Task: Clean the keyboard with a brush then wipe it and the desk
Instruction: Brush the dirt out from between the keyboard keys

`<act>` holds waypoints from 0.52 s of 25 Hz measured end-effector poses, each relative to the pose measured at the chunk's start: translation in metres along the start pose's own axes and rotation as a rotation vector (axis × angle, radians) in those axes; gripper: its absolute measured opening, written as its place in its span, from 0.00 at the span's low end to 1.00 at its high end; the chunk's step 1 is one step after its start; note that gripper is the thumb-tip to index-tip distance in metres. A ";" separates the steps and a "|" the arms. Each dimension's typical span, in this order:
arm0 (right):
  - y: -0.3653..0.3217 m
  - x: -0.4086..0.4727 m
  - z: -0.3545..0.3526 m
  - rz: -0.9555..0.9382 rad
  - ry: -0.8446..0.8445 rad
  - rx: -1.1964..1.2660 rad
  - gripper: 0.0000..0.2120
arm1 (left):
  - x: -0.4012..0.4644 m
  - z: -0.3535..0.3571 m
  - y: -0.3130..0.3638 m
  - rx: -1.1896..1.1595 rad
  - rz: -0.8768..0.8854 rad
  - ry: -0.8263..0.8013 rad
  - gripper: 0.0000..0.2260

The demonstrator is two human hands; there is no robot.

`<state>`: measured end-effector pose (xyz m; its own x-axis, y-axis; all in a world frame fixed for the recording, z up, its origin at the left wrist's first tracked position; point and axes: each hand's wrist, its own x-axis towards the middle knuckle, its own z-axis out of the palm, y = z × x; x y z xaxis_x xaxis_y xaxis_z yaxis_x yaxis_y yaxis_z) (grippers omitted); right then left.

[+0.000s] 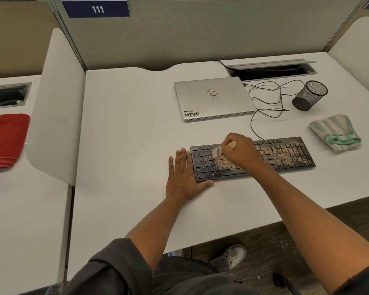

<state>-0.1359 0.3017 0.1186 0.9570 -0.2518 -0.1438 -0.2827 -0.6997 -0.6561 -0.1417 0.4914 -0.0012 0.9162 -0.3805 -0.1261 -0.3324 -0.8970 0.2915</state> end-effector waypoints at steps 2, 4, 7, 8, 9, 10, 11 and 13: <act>-0.003 0.001 0.000 -0.012 0.016 0.011 0.05 | 0.000 0.000 0.000 0.004 -0.002 0.001 0.59; -0.003 -0.002 0.004 -0.003 0.009 -0.024 0.04 | 0.000 0.000 0.000 0.002 -0.001 0.004 0.59; -0.004 -0.005 0.007 0.011 -0.002 -0.128 0.03 | 0.001 0.002 0.000 0.003 -0.004 0.005 0.59; -0.004 -0.005 0.007 0.005 -0.008 -0.163 0.03 | 0.001 0.002 0.000 0.004 -0.003 0.008 0.59; -0.005 -0.004 0.006 -0.005 -0.007 -0.177 0.03 | 0.001 0.003 0.000 0.003 -0.002 0.013 0.59; -0.005 -0.003 0.005 -0.014 0.001 -0.158 0.03 | 0.001 0.002 0.000 0.000 -0.003 0.015 0.59; -0.005 -0.003 0.004 -0.023 0.013 -0.120 0.02 | 0.001 0.002 -0.001 -0.002 -0.002 0.013 0.59; -0.005 -0.003 0.004 -0.034 0.023 -0.084 0.02 | 0.001 0.001 0.000 0.001 0.000 0.012 0.59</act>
<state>-0.1374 0.3085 0.1189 0.9648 -0.2412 -0.1050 -0.2552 -0.7616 -0.5956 -0.1413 0.4913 -0.0022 0.9187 -0.3780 -0.1141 -0.3330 -0.8970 0.2908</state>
